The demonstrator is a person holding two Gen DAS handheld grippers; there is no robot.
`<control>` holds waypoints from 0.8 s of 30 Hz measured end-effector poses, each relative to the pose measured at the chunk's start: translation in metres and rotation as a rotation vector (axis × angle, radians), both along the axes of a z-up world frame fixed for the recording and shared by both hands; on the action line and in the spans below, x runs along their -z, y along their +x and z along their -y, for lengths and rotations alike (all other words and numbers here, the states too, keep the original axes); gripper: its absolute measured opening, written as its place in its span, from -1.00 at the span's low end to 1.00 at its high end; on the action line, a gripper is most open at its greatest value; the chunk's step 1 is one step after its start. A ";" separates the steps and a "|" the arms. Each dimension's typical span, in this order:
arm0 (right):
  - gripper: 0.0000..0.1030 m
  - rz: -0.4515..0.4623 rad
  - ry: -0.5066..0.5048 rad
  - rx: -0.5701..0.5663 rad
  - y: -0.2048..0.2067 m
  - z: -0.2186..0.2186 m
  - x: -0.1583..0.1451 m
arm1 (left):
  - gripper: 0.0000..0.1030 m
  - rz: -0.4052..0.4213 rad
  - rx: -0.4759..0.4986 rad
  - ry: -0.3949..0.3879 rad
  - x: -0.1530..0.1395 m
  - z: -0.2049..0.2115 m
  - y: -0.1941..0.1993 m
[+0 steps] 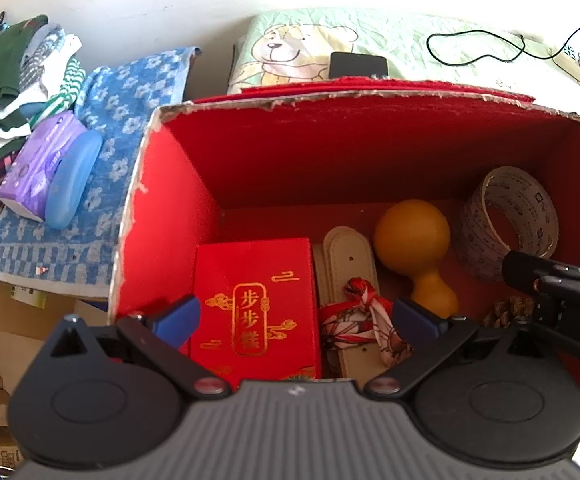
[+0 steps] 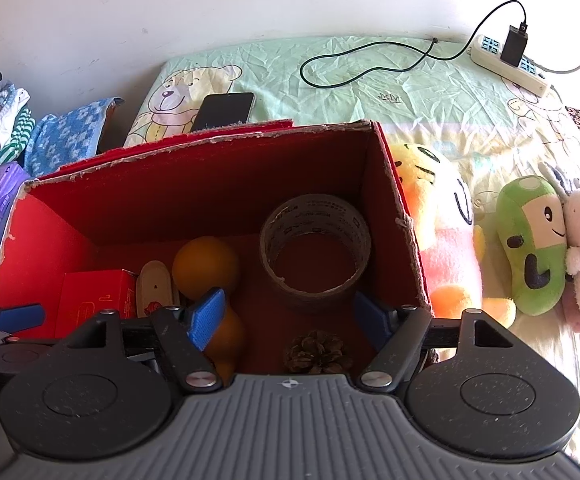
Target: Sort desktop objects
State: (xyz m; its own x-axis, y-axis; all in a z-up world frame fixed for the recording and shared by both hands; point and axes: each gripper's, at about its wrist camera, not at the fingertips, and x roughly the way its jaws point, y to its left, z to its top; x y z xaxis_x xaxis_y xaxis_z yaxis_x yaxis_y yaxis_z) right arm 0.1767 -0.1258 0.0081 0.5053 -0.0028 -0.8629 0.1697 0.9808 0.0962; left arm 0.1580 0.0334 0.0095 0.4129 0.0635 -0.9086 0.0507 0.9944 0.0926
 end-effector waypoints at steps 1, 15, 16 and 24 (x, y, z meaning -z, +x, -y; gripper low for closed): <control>0.47 0.000 -0.001 -0.002 0.000 0.000 0.000 | 0.98 0.001 -0.002 0.001 0.000 0.000 0.000; 0.57 -0.006 0.007 -0.028 0.001 -0.002 0.001 | 0.97 0.000 0.002 0.007 -0.002 0.001 -0.004; 0.58 -0.008 0.011 -0.030 0.001 -0.002 0.001 | 0.97 0.000 0.002 0.008 -0.003 0.002 -0.004; 0.53 -0.003 0.004 -0.021 0.000 -0.002 0.001 | 0.97 -0.014 0.001 -0.009 -0.003 0.004 -0.002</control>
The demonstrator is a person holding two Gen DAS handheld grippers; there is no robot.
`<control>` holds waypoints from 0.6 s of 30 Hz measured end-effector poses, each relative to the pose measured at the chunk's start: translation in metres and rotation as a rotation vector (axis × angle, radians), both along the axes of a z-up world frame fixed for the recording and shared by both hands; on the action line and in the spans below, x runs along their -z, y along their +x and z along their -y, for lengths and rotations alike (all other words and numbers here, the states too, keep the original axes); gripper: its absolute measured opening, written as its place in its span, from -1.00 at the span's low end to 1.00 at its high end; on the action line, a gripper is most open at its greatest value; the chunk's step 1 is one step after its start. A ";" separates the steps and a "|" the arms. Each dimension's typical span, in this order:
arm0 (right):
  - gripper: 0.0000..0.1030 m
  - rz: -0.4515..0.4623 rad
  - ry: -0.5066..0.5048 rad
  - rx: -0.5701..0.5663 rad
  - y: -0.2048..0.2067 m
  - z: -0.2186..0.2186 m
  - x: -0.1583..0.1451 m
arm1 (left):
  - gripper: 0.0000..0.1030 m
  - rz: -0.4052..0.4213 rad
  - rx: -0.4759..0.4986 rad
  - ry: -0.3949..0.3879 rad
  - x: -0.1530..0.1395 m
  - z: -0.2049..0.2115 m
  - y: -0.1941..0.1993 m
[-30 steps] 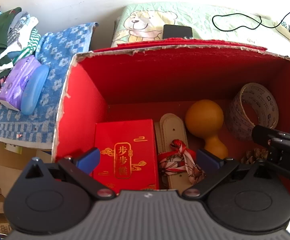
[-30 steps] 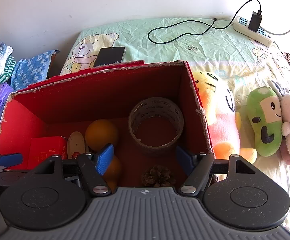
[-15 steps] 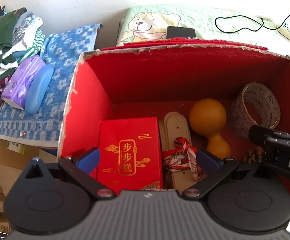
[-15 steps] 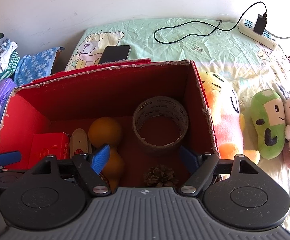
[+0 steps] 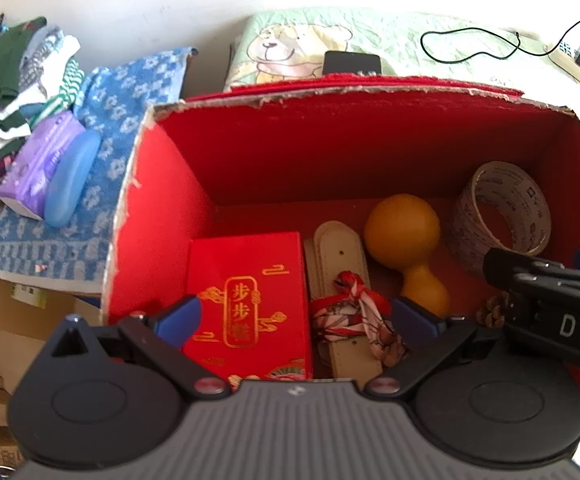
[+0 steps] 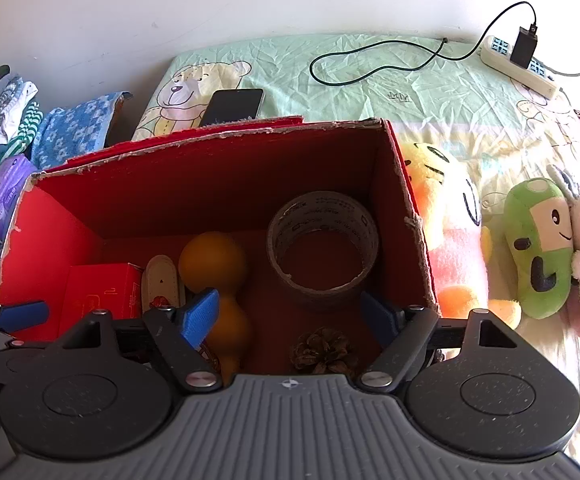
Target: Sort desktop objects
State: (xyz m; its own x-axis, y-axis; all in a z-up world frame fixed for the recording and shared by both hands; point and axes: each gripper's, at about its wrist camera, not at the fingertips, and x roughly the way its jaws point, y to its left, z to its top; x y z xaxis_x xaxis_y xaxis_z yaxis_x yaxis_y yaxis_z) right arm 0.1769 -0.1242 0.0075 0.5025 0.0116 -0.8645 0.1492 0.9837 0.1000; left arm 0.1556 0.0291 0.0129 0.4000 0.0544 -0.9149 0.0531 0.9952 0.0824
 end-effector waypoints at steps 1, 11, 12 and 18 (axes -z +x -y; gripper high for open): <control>0.53 0.001 -0.002 0.000 0.000 0.000 0.000 | 0.97 -0.007 -0.001 -0.006 0.001 0.000 0.000; 0.54 0.004 -0.001 -0.004 -0.001 0.000 0.000 | 0.98 -0.019 -0.001 -0.022 0.002 -0.001 0.000; 0.55 0.004 -0.003 -0.003 -0.001 0.000 0.000 | 0.98 -0.017 0.002 -0.023 0.002 -0.001 0.001; 0.55 0.005 -0.007 -0.003 -0.001 0.000 0.001 | 0.98 -0.015 0.015 -0.028 0.002 0.003 0.000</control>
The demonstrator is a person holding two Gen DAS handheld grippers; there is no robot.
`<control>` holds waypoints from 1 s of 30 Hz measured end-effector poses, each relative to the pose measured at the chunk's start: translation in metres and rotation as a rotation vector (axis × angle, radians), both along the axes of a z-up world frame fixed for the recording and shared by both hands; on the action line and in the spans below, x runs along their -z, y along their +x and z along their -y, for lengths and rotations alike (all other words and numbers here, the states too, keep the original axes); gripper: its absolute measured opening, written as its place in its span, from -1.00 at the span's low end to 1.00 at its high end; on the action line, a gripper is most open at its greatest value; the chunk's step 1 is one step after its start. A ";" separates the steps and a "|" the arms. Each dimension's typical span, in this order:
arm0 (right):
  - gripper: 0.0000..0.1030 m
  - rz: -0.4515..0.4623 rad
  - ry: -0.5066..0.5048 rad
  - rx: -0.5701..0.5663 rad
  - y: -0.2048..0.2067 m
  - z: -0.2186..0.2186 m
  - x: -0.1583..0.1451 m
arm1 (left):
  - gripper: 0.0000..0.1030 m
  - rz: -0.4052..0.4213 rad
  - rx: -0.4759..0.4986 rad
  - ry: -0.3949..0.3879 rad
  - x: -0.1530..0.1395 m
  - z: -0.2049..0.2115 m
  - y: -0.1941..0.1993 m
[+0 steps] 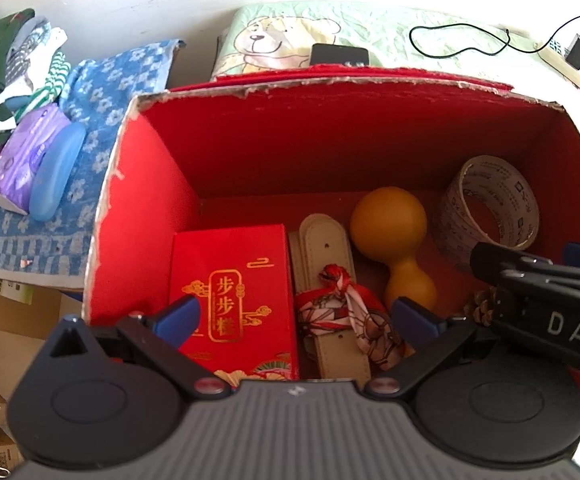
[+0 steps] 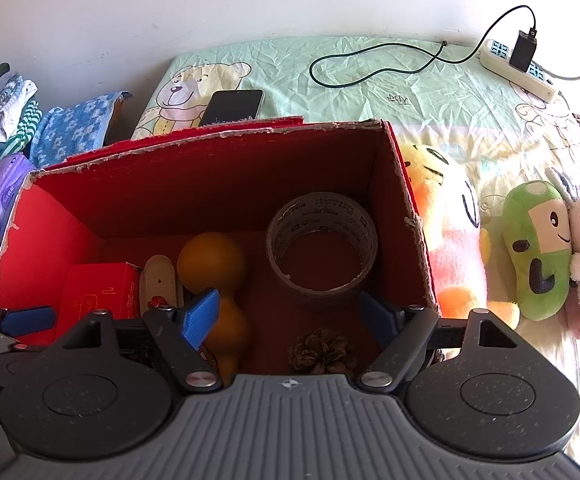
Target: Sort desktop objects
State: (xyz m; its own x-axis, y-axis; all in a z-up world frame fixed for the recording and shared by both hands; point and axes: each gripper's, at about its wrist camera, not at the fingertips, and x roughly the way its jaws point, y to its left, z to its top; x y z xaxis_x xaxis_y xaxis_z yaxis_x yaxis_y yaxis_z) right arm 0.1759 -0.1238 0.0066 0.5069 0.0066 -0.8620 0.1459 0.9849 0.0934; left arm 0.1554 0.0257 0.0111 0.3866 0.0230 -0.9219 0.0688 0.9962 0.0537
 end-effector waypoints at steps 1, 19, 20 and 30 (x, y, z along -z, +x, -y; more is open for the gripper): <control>0.55 0.000 -0.001 -0.001 0.000 0.000 0.000 | 0.98 -0.001 0.001 0.006 0.001 0.001 0.000; 0.47 -0.009 0.017 0.032 0.007 0.004 -0.007 | 0.98 0.014 -0.024 0.036 -0.010 0.000 0.010; 0.46 -0.010 0.018 0.031 0.007 0.003 -0.007 | 0.98 0.014 -0.025 0.037 -0.011 0.000 0.010; 0.44 -0.008 0.015 0.018 0.007 -0.004 -0.010 | 0.98 0.020 -0.033 0.036 -0.013 -0.002 0.008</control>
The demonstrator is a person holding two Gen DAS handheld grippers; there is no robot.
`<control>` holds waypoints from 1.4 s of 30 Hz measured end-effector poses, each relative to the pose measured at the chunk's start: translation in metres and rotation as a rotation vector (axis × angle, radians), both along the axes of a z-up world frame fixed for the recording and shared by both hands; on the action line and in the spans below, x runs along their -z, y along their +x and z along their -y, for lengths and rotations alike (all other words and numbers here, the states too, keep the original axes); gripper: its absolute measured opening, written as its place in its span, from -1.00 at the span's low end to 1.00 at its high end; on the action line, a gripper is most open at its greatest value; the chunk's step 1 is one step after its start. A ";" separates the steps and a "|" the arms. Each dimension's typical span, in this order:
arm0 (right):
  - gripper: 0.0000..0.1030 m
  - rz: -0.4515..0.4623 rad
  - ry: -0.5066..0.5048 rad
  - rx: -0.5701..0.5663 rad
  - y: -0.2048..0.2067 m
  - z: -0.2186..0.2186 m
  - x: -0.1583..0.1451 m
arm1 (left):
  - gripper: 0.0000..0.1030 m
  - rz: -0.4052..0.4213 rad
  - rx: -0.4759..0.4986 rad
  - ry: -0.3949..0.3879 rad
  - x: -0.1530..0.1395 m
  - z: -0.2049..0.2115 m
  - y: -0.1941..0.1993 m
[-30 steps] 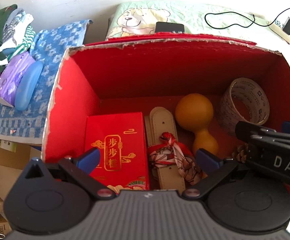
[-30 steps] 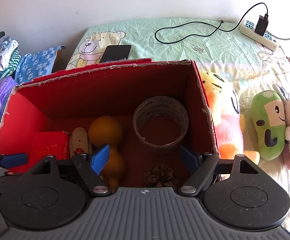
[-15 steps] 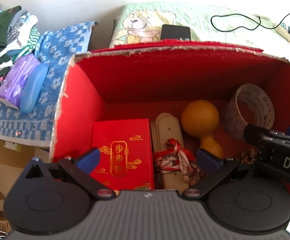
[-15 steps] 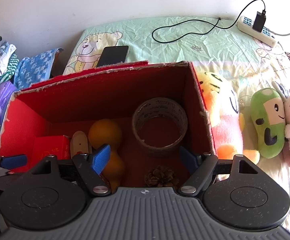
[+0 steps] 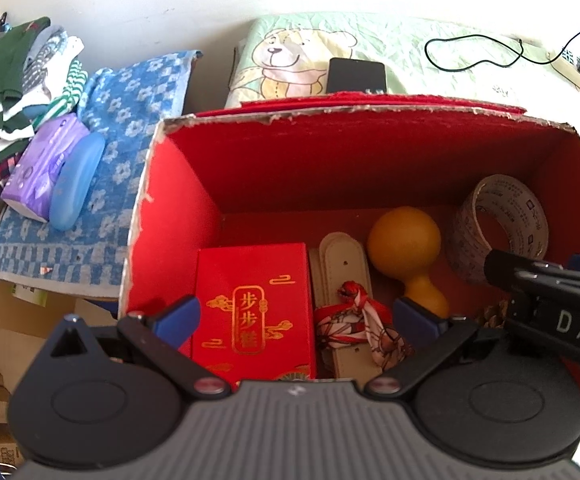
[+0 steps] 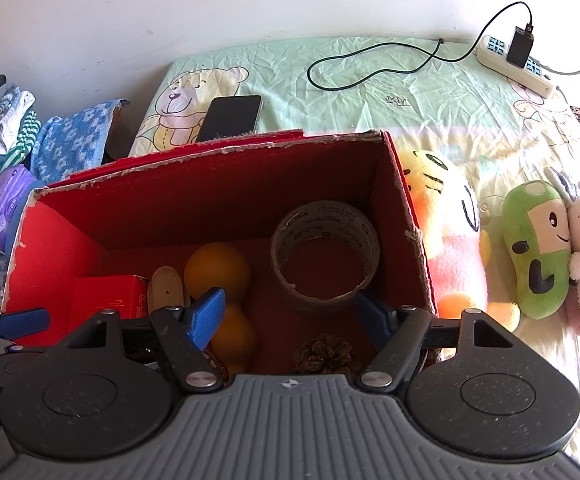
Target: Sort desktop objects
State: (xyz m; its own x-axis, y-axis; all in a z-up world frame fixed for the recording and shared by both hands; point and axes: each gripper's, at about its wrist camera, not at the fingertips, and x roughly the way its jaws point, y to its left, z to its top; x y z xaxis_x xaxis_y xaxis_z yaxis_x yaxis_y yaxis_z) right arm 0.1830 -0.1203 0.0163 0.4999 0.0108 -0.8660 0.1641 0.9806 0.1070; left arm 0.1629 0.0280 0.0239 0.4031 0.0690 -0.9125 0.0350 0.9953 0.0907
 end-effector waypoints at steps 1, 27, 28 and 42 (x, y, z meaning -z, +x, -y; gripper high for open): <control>0.44 0.000 -0.001 -0.001 0.000 0.000 0.000 | 0.98 0.000 -0.001 0.000 0.000 0.000 0.000; 0.45 0.009 0.000 -0.012 -0.017 -0.001 -0.006 | 0.98 0.018 -0.017 0.014 -0.009 0.001 -0.022; 0.45 0.009 0.001 -0.013 -0.019 -0.002 -0.006 | 0.98 0.018 -0.019 0.015 -0.010 0.001 -0.024; 0.45 0.038 0.007 -0.024 -0.037 -0.001 -0.013 | 0.98 0.037 -0.030 0.021 -0.018 0.003 -0.043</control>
State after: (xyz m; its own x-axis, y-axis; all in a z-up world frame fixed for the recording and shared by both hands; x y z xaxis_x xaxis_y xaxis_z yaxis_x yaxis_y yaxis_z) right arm 0.1463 -0.1197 0.0297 0.5318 0.0291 -0.8464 0.1367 0.9833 0.1197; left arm 0.1199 0.0251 0.0418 0.4342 0.1008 -0.8952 0.0012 0.9937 0.1124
